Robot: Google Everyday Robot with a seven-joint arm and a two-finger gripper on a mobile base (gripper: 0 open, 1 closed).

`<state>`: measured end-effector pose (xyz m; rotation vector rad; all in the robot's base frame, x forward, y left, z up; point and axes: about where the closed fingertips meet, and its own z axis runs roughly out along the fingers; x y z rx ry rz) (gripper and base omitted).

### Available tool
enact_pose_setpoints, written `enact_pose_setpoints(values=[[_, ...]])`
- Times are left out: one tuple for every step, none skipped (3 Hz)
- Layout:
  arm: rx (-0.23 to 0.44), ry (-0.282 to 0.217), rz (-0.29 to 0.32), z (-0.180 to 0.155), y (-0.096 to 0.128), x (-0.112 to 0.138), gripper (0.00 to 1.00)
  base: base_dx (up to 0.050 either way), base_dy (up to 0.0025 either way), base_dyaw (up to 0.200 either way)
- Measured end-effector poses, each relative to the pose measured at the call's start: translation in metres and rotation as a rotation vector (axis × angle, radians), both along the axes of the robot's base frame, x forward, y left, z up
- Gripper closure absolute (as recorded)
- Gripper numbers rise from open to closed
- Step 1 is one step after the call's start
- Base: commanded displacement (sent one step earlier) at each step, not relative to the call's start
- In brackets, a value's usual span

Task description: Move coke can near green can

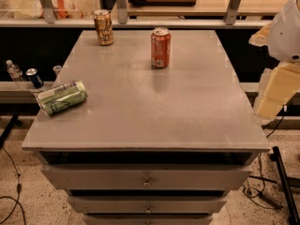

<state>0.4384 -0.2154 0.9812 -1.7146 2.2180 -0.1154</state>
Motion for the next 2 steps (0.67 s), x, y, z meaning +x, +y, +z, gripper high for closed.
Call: enact_pose_setpoints(values=[[0.000, 0.000, 0.000, 0.0001, 0.0000, 0.0000, 0.00, 0.012, 0.00052, 0.088], [0.000, 0.000, 0.000, 0.0002, 0.0000, 0.0000, 0.00, 0.022, 0.00054, 0.048]])
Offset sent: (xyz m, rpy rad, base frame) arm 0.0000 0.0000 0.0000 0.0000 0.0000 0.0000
